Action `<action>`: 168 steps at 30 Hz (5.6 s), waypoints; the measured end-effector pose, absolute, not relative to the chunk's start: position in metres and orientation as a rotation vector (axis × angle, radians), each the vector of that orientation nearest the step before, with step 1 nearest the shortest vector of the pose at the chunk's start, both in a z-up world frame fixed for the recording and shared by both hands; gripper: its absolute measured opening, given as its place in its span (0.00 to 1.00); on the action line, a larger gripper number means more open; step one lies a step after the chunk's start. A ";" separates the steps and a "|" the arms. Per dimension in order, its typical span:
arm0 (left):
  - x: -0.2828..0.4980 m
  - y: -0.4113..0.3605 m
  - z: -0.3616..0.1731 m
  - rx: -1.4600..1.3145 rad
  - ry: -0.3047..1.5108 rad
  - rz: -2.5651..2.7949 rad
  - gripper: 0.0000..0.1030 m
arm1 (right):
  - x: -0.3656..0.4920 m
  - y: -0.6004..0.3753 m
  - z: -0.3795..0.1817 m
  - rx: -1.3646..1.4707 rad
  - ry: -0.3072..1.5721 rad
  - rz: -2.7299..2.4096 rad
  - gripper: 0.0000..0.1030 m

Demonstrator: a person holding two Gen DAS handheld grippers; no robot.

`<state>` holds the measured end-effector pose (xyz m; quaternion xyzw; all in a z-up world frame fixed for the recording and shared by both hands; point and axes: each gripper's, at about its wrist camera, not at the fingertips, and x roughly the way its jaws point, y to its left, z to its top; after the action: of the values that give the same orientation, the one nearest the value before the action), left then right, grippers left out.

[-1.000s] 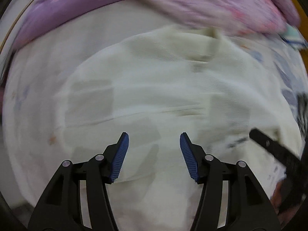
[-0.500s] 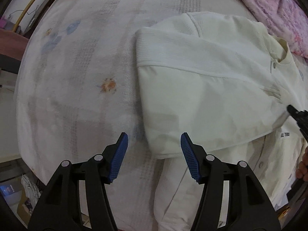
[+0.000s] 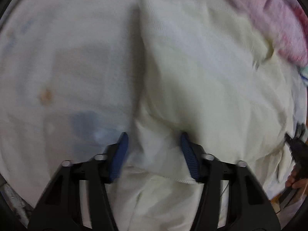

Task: Fold large clothes
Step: 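Grasp the jacket side edge with the left gripper and fold it inward over the sleeve, then open both grippers and lift them away from the jacket, then grasp the other sleeve cuff with the right gripper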

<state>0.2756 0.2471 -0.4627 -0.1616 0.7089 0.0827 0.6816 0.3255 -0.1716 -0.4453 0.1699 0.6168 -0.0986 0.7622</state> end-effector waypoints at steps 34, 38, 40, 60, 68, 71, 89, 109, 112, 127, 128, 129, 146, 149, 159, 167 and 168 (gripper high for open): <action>0.280 0.202 -0.469 -0.087 1.604 0.236 0.01 | 0.311 -0.104 -0.471 0.343 1.492 -0.050 0.08; 0.282 0.195 -0.448 -0.101 1.595 0.230 0.24 | 0.306 -0.111 -0.442 0.347 1.459 -0.061 0.61; 0.279 0.189 -0.437 -0.109 1.574 0.228 0.41 | 0.301 -0.116 -0.424 0.354 1.410 -0.046 0.61; 0.184 0.161 -0.294 -0.112 1.464 0.264 0.45 | 0.202 -0.140 -0.288 0.283 1.305 0.103 0.63; 0.126 0.158 -0.224 -0.129 1.374 0.209 0.45 | 0.144 -0.150 -0.210 0.271 1.207 0.091 0.63; 0.105 0.152 -0.198 -0.125 1.330 0.181 0.45 | 0.117 -0.153 -0.184 0.257 1.167 0.072 0.64; 0.001 0.093 -0.091 -0.022 1.148 0.068 0.45 | -0.021 -0.218 -0.095 0.275 0.955 -0.027 0.69; 0.001 -0.054 -0.048 -0.014 1.081 0.180 0.46 | -0.028 -0.394 -0.087 0.353 0.927 0.040 0.78; 0.016 -0.064 -0.051 0.028 1.087 0.183 0.47 | -0.027 -0.419 -0.100 0.397 0.948 -0.027 0.80; 0.155 -0.113 -0.103 0.143 1.160 -0.063 0.48 | -0.001 -0.502 -0.145 0.682 1.027 -0.411 0.80; 0.166 -0.118 -0.107 0.155 1.159 -0.094 0.48 | 0.001 -0.504 -0.148 0.694 1.026 -0.422 0.80; 0.173 -0.121 -0.110 0.165 1.162 -0.108 0.48 | 0.004 -0.504 -0.150 0.703 1.029 -0.431 0.80; 0.282 -0.172 -0.197 0.214 1.313 -0.167 0.58 | 0.084 -0.558 -0.250 0.864 1.176 -0.461 0.80; 0.303 -0.174 -0.225 0.201 1.368 -0.174 0.60 | 0.101 -0.572 -0.281 0.898 1.209 -0.458 0.80; 0.367 -0.161 -0.340 0.067 1.538 -0.015 0.32 | 0.137 -0.620 -0.414 1.088 1.200 -0.549 0.80; 0.396 -0.173 -0.403 0.034 1.533 -0.108 0.07 | 0.158 -0.621 -0.503 1.021 1.371 -0.544 0.54; 0.397 -0.176 -0.408 0.029 1.529 -0.119 0.06 | 0.161 -0.620 -0.504 0.998 1.364 -0.542 0.54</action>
<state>0.3975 -0.1756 -0.4077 0.0130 0.6918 -0.0538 0.7200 0.1606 -0.6197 -0.5035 0.4359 0.5961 -0.2366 0.6314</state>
